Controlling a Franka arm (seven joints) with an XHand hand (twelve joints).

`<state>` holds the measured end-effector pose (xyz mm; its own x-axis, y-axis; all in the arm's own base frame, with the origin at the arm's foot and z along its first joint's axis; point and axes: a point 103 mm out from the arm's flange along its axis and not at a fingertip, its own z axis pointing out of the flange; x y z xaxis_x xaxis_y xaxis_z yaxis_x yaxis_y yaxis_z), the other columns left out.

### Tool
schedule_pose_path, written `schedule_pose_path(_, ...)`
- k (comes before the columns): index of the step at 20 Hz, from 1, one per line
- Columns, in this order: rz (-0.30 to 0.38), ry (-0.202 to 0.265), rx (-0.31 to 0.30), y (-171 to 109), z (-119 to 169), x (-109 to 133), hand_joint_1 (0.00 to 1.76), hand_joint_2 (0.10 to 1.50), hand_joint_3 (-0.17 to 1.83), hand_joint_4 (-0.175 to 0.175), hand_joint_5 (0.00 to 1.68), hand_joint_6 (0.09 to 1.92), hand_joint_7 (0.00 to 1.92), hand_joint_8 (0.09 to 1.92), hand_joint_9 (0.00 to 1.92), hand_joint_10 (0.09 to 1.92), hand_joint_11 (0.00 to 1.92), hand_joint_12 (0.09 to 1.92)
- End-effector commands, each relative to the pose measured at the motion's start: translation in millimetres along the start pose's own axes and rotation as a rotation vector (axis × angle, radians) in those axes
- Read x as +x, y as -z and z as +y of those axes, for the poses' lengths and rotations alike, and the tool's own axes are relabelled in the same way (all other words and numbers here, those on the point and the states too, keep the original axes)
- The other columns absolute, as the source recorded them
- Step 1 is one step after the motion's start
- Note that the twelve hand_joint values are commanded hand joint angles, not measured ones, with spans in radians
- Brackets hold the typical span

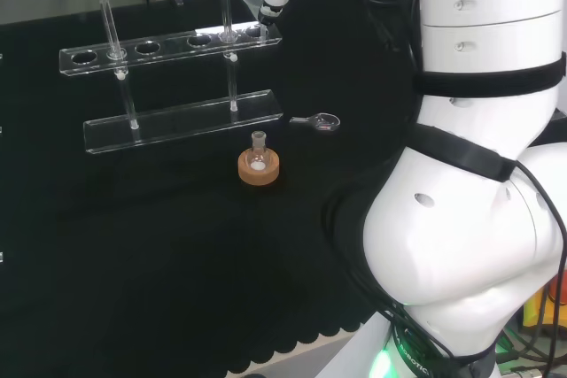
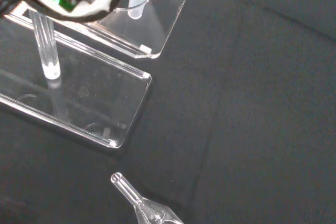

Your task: Put the funnel back on the funnel stand.

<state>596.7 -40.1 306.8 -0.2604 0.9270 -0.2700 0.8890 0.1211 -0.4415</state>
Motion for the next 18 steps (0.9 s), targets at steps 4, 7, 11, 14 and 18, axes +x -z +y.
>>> schedule_pose_path(4, -0.004, 0.003, 0.011, -4, 11, 3, 0.89, 0.65, 0.74, -0.014, 0.55, 0.53, 0.52, 0.57, 0.83, 0.40, 0.54, 1.27)
schedule_pose_path(7, -0.003, 0.005, 0.031, -6, 15, 6, 0.89, 0.65, 0.74, -0.019, 0.50, 0.50, 0.47, 0.60, 0.80, 0.41, 0.51, 1.28)
schedule_pose_path(11, 0.010, 0.014, 0.054, -8, 14, 9, 0.86, 0.63, 0.75, -0.025, 0.40, 0.32, 0.36, 0.65, 0.71, 0.47, 0.45, 1.31)
schedule_pose_path(14, 0.018, 0.022, 0.059, -10, 10, 10, 0.81, 0.61, 0.74, -0.017, 0.32, 0.13, 0.24, 0.67, 0.60, 0.55, 0.40, 1.34)
schedule_pose_path(18, 0.028, 0.026, 0.062, -10, 3, 12, 0.73, 0.59, 0.68, -0.011, 0.20, 0.09, 0.11, 0.66, 0.44, 0.63, 0.33, 1.38)
